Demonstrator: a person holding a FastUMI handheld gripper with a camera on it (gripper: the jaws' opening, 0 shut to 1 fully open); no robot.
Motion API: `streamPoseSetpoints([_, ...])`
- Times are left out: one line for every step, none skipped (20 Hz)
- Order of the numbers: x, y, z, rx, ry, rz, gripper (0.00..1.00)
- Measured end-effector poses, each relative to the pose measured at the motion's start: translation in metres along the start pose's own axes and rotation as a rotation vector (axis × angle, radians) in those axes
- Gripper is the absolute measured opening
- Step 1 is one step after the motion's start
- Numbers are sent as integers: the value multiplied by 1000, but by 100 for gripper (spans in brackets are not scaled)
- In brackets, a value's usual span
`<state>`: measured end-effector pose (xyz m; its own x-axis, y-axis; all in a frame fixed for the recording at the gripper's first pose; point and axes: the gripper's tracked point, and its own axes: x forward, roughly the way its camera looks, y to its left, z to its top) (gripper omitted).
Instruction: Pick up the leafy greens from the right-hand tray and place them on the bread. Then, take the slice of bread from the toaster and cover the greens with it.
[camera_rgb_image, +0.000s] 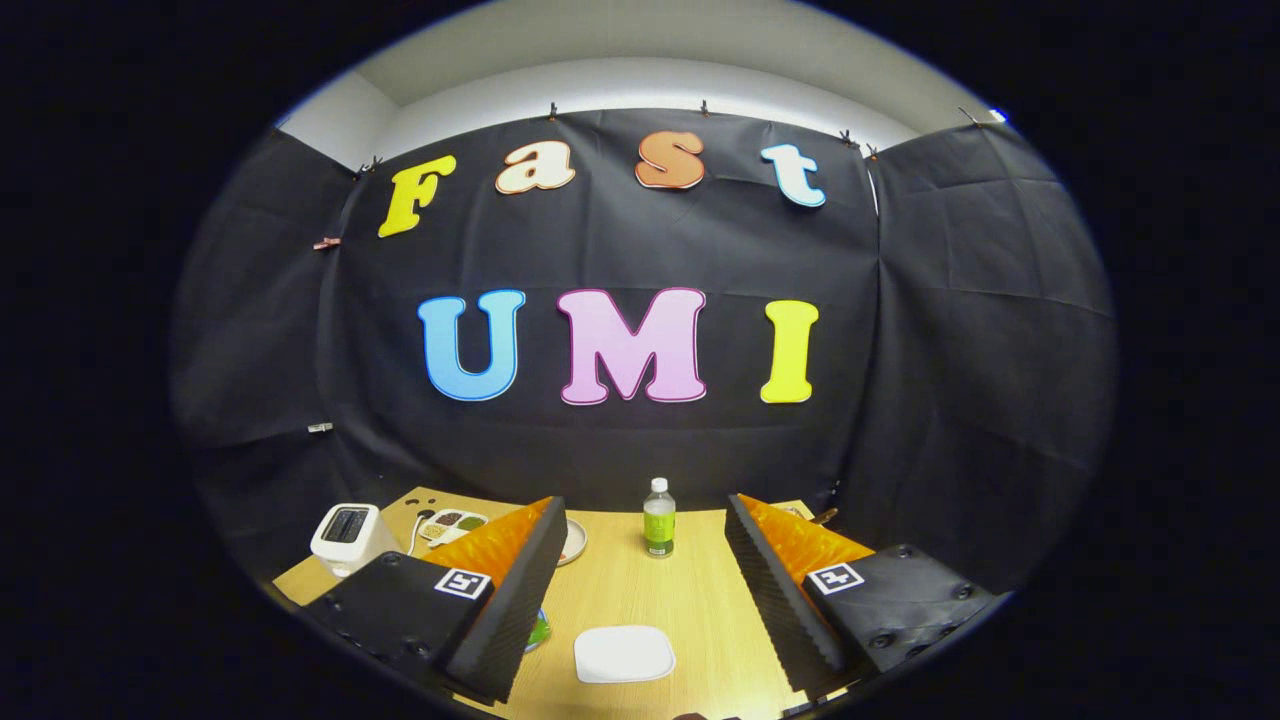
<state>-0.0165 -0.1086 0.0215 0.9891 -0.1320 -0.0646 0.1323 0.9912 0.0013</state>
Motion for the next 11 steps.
streamPoseSetpoints([2,3,0,2,5,1,99])
streamPoseSetpoints([4,7,-1,6,10,9,99])
streamPoseSetpoints([6,12,-2,12,13,21,99])
streamPoseSetpoints([9,18,-2,19,15,37,99])
streamPoseSetpoints([11,26,-2,25,15,64,99])
streamPoseSetpoints([14,32,-4,20,22,84,99])
streamPoseSetpoints([16,36,-5,10,28,100,99])
streamPoseSetpoints([19,39,-3,0,23,115,99])
streamPoseSetpoints([22,42,1,-9,16,123,99])
streamPoseSetpoints([24,45,1,-19,15,132,99])
streamPoseSetpoints([26,47,1,-24,16,139,99])
